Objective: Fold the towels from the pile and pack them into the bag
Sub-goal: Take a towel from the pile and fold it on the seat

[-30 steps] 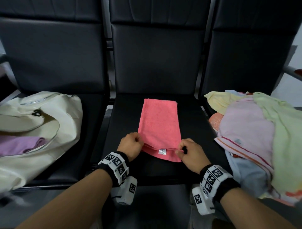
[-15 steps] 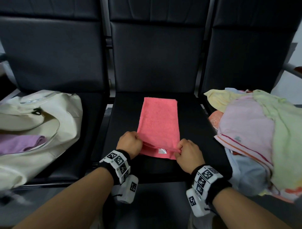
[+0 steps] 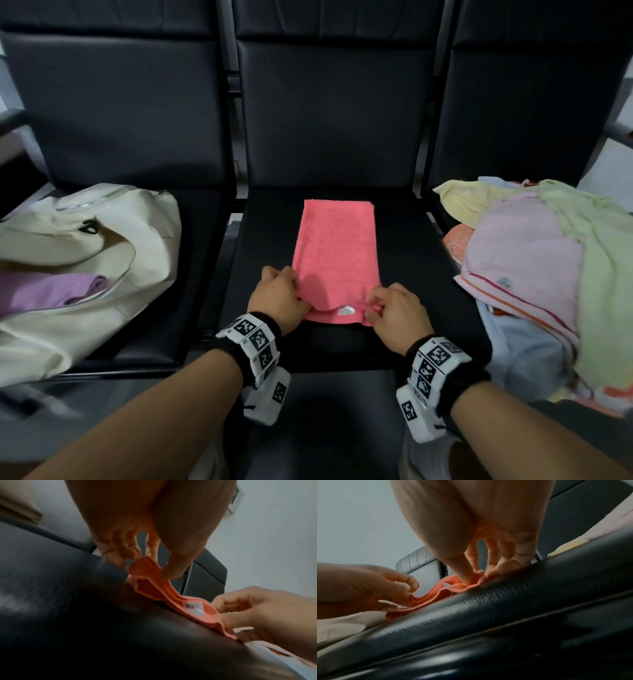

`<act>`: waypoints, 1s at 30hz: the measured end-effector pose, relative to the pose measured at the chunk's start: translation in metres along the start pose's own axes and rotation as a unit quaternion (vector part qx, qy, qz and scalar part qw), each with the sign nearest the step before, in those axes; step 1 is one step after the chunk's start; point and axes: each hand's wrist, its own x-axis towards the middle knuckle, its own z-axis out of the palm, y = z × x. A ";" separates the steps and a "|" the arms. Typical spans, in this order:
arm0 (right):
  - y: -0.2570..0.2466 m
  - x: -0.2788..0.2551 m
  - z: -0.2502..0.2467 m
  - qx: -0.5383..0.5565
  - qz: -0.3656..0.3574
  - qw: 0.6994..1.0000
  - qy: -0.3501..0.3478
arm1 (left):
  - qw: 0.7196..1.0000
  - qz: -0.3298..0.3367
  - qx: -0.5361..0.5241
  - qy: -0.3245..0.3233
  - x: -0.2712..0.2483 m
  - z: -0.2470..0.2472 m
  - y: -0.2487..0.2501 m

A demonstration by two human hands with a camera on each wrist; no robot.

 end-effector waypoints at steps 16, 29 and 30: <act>-0.003 0.003 -0.003 0.068 -0.037 0.992 0.095 | 0.978 0.164 0.086 -0.097 -0.011 0.027 0.044; 0.004 -0.021 0.007 0.054 -0.033 0.995 0.072 | 0.994 0.079 0.075 0.010 -0.011 0.022 0.035; 0.003 -0.021 0.007 0.055 -0.028 0.996 0.071 | 0.995 0.075 0.071 0.015 -0.010 0.022 0.033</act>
